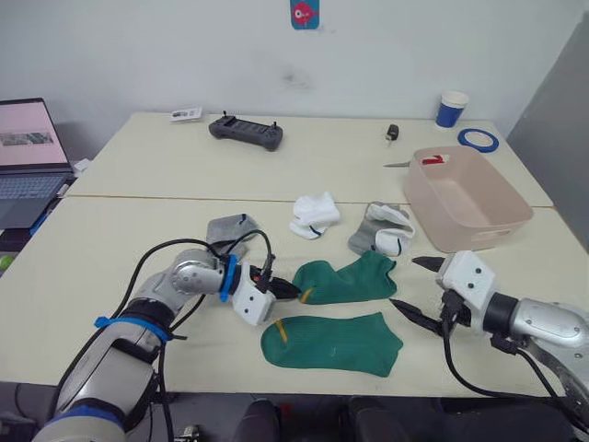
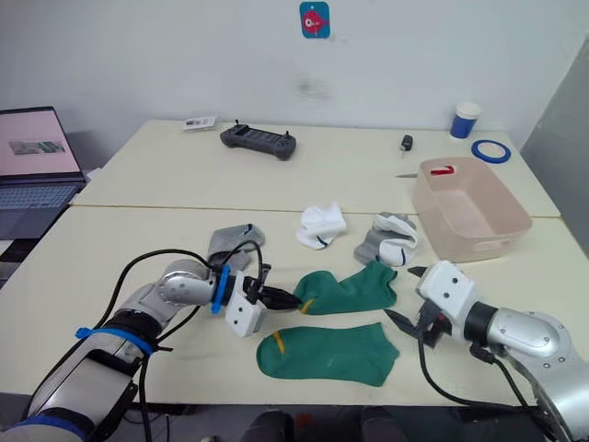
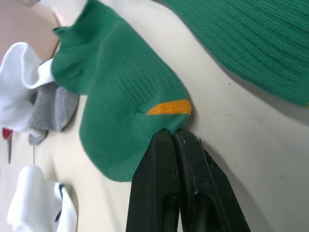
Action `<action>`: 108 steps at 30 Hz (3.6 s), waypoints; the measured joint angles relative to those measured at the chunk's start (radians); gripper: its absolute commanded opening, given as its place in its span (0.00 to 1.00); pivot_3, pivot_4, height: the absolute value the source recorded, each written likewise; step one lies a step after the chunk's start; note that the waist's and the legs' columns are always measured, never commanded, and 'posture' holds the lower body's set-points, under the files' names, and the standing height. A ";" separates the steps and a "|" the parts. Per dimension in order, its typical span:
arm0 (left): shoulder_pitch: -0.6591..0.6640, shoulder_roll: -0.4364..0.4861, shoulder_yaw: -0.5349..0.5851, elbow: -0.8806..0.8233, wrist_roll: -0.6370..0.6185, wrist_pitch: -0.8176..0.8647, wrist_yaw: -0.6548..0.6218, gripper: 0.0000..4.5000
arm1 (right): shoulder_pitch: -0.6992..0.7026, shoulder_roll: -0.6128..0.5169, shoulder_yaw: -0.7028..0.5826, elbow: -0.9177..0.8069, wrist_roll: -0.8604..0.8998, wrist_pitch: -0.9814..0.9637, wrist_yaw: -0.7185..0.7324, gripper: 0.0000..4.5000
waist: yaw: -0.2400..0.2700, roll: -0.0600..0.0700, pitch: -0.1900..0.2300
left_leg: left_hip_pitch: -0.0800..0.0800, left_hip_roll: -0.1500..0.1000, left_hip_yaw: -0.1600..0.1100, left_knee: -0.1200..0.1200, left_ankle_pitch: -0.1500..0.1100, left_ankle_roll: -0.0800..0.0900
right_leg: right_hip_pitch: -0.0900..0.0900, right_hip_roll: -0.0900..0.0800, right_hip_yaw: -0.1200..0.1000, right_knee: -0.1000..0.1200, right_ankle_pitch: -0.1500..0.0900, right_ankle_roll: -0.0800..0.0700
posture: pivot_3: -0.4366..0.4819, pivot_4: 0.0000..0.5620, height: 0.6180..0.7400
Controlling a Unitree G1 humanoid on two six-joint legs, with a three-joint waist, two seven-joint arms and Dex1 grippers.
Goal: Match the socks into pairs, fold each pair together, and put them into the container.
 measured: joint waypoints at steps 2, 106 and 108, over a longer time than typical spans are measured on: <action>0.018 0.003 0.004 -0.004 -0.040 0.025 -0.001 0.01 | -0.005 -0.059 0.049 0.112 -0.129 -0.166 0.034 1.00 | -0.002 -0.001 0.000 | 0.000 0.000 0.001 0.000 0.000 0.000 | 0.000 0.000 0.000 0.000 0.000 0.000 | 0.48 0.27 1.00; 0.162 -0.010 0.320 -0.584 -0.608 1.951 0.061 0.00 | -0.658 0.294 0.183 0.547 0.325 0.711 -0.074 0.46 | -0.004 0.000 0.001 | -0.003 0.001 -0.002 -0.001 0.000 0.001 | -0.004 0.001 -0.001 0.001 -0.001 -0.004 | 0.48 0.27 1.00; 0.162 -0.010 0.316 -0.581 -0.597 1.934 0.055 0.00 | -0.662 0.272 0.181 0.544 0.308 0.692 -0.071 0.60 | -0.004 0.000 0.001 | -0.003 0.001 -0.002 -0.001 0.000 0.001 | -0.004 0.001 -0.001 0.001 -0.001 -0.004 | 0.48 0.27 1.00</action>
